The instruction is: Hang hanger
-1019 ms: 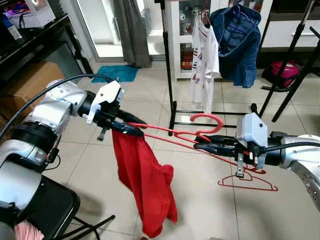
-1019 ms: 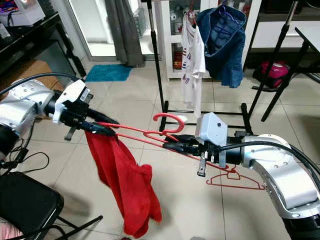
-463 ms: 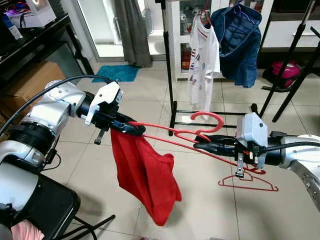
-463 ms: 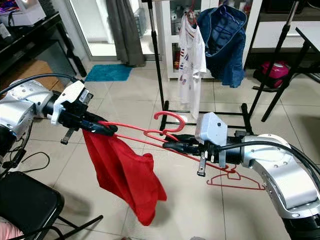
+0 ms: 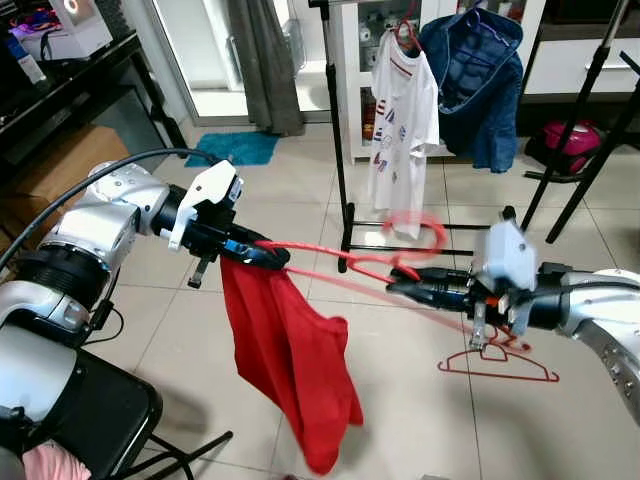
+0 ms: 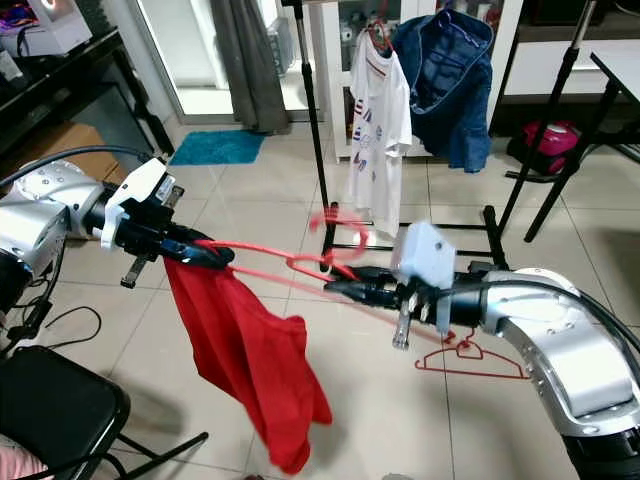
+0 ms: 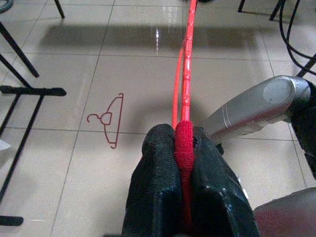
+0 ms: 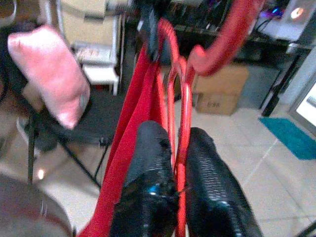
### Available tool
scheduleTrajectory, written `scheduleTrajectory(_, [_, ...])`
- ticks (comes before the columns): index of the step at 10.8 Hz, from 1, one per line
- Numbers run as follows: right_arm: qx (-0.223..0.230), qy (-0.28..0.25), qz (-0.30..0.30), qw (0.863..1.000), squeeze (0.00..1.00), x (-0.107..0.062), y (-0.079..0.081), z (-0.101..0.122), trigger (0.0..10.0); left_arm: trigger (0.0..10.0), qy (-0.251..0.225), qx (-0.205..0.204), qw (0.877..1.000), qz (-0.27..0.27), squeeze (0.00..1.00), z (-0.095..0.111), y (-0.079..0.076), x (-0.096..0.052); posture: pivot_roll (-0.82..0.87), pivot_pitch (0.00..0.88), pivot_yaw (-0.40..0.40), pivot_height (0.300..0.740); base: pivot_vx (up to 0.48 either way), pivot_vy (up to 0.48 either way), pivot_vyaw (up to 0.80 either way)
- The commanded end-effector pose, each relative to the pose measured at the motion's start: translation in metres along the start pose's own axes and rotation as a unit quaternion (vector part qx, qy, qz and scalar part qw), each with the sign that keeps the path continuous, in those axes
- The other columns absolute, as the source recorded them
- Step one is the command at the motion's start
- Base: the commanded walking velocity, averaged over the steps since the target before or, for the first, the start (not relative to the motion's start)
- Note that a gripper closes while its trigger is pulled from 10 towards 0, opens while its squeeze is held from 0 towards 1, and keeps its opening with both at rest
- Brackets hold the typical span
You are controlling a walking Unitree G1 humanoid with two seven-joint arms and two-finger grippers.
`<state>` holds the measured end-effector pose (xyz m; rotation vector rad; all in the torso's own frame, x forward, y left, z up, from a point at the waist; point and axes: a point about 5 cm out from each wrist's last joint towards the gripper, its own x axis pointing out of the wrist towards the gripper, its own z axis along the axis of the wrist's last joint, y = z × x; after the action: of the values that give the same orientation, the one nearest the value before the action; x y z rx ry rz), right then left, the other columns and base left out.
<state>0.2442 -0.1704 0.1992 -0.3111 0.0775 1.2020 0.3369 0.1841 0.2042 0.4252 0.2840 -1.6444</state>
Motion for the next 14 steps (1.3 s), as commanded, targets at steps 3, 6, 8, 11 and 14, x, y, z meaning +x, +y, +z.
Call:
scheduleTrajectory(3, [-0.005,-0.015,-0.025,1.000,1.00,-0.004,-0.006,0.006,10.0,0.0,-0.029,0.001,0.999,0.044,0.00,0.001,0.004,-0.017,-0.18,0.000,0.210,0.740,0.000,0.000,0.00])
scheduleTrajectory(6, [-0.009,-0.099,-0.167,0.981,1.00,-0.035,-0.029,0.025,10.0,0.0,-0.010,-0.019,0.971,0.239,0.00,-0.021,0.023,-0.020,-0.19,0.000,0.229,0.740,0.000,0.000,0.00])
scheduleTrajectory(8, [0.000,-0.117,-0.152,0.981,1.00,-0.033,-0.018,0.028,10.0,0.0,-0.037,-0.019,0.967,0.250,0.00,-0.017,0.027,-0.014,-0.19,0.000,0.238,0.740,0.000,0.000,0.00])
scheduleTrajectory(11, [0.046,-0.062,-0.081,0.994,1.00,0.009,0.023,-0.003,10.0,0.0,-0.122,0.007,0.969,0.214,0.00,0.022,0.042,0.000,-0.20,0.000,0.253,0.740,0.000,0.000,0.00])
scheduleTrajectory(14, [0.035,-0.057,-0.190,0.980,1.00,0.037,0.010,-0.020,10.0,0.0,-0.223,0.029,0.969,0.107,0.00,0.068,0.040,0.001,-0.19,0.000,0.248,0.740,0.000,0.000,0.00])
